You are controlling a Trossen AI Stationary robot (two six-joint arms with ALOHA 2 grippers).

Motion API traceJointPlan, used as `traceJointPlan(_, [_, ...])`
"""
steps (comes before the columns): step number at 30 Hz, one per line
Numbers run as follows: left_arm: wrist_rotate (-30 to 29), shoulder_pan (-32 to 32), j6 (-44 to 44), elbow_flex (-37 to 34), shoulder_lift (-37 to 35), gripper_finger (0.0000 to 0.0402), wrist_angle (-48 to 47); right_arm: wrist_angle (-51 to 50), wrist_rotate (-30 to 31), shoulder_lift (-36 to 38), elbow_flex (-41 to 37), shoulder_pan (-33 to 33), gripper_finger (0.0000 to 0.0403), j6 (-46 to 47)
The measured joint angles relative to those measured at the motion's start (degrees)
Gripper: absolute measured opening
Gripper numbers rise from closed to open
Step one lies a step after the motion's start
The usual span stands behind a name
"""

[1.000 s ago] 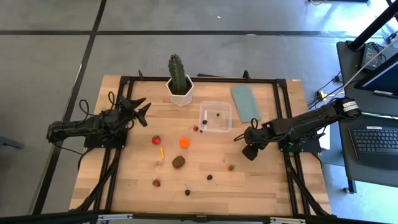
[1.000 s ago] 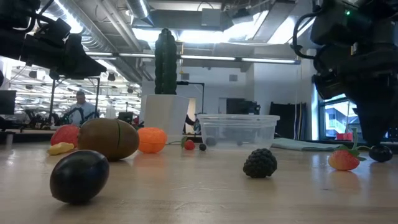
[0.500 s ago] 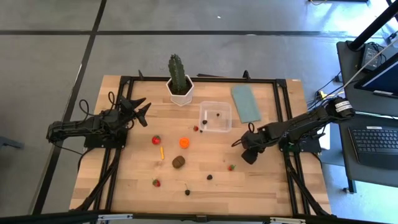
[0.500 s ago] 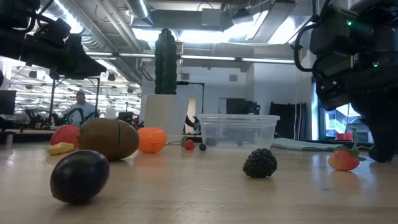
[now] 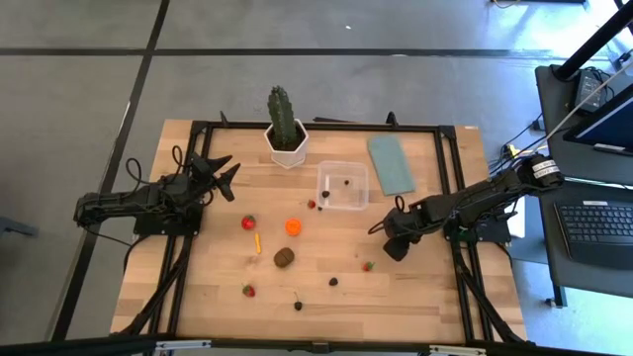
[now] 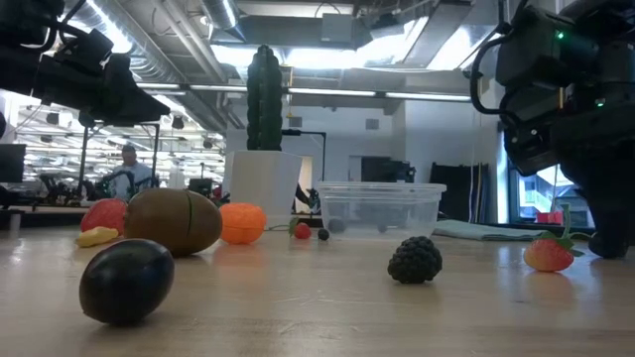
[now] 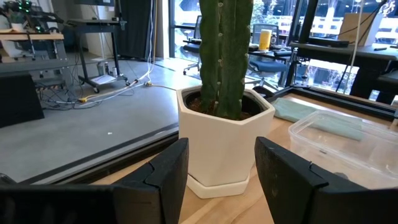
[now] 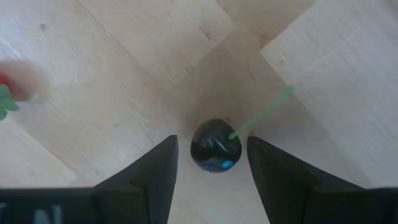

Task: Pick and placing Produce into tupperware
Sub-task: Put the top cherry into the transparent bin

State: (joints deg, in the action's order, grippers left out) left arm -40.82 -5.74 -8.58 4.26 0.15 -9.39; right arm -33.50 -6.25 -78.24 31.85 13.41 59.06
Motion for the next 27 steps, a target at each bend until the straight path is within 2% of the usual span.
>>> traceJointPlan(11, [0.00,0.00,-0.02,0.00,0.00,0.0176,0.00,-1.25,0.75,-0.07,-0.08,-0.04,0.0110,1.15])
traceJointPlan(20, [-0.02,0.02,-0.02,0.01,0.01,0.0176,0.00,-1.29,0.70,-0.13,0.28,-0.04,0.0122,0.58])
traceJointPlan(27, [0.00,0.00,-0.04,0.00,0.00,0.0176,0.00,0.46,-0.60,-0.32,7.26,-2.74,0.0108,-12.41])
